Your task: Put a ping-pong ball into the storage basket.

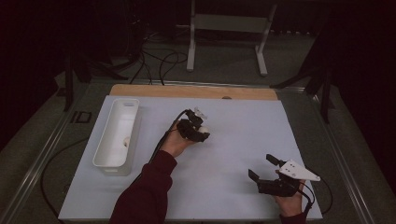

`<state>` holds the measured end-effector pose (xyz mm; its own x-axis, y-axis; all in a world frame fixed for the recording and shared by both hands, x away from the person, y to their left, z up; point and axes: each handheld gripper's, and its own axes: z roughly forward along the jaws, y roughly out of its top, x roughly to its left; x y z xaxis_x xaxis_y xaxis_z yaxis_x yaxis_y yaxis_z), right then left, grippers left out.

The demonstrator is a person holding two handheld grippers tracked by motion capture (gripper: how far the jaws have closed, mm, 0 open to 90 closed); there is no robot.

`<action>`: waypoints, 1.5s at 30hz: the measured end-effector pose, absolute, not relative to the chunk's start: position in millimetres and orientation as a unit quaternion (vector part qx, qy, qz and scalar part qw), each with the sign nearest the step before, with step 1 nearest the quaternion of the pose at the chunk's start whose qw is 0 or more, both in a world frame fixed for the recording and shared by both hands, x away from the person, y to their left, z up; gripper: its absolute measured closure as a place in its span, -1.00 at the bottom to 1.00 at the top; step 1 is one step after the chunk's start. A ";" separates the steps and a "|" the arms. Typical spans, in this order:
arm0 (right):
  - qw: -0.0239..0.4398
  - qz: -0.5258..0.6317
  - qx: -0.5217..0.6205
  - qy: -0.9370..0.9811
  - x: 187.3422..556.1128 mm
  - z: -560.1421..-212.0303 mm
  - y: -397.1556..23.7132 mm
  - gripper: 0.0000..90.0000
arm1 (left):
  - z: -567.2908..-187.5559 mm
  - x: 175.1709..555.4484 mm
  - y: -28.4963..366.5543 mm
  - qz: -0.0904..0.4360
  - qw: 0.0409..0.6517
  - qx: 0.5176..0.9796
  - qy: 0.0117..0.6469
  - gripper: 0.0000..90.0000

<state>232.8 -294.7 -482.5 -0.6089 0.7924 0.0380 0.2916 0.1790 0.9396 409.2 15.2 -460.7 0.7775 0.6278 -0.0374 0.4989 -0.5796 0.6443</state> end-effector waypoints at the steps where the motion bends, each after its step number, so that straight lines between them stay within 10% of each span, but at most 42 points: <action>1: 0.240 0.522 0.371 0.729 232.9 -482.6 -294.6 -0.83 | -459.8 408.8 15.7 0.098 0.330 0.883 0.319 0.14; 45: 0.240 0.520 0.371 0.731 233.0 -483.1 -293.8 -0.83 | -430.5 395.4 41.4 0.108 0.341 0.885 0.299 0.14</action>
<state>233.0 -293.8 -483.1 -0.6088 0.7926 0.0347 0.2932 0.1842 0.9381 395.4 41.4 -430.5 0.7981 0.6024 -0.0122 0.4550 -0.5893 0.6676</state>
